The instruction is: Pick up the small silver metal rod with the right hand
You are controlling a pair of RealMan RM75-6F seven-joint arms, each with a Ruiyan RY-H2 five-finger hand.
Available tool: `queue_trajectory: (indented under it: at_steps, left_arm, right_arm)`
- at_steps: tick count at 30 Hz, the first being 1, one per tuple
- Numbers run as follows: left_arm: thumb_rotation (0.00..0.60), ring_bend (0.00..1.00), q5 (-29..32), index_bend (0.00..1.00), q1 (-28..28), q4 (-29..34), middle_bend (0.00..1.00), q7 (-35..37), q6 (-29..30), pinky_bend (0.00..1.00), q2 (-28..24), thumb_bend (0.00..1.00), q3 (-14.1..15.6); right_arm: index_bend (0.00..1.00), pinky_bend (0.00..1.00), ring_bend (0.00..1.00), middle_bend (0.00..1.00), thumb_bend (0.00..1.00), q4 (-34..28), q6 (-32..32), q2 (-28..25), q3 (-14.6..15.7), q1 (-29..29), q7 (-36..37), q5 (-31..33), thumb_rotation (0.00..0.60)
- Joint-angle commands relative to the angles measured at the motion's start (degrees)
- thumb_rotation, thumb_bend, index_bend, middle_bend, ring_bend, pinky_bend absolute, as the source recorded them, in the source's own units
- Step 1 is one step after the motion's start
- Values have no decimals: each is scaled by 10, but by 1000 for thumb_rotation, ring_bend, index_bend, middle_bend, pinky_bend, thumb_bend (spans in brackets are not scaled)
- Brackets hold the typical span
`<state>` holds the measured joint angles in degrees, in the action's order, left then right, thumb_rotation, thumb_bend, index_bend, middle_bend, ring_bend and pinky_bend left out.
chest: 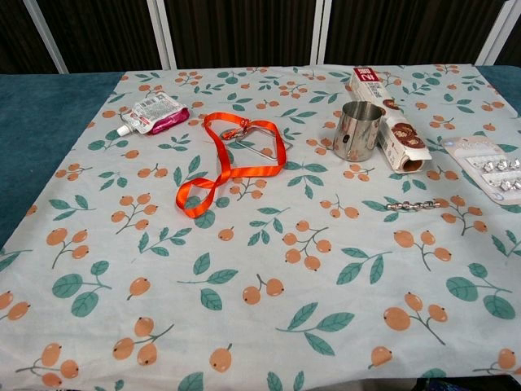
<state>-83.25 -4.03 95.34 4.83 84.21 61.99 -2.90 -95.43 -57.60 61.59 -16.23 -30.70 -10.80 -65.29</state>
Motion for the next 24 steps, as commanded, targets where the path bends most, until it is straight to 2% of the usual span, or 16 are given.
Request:
queue_trajectory:
  at_steps: [1, 24]
  left_arm:
    - [600, 2, 0, 0, 0, 0, 33, 0, 0, 0, 0, 344, 0]
    - [600, 2, -2, 0, 1, 1, 32, -2, 3, 0, 1, 344, 0]
  right_arm:
    - [0, 186, 62, 0, 136, -8, -2, -4, 0, -4, -8, 7, 600]
    - [0, 186, 62, 0, 136, -18, -5, -12, 19, -15, -21, 21, 600]
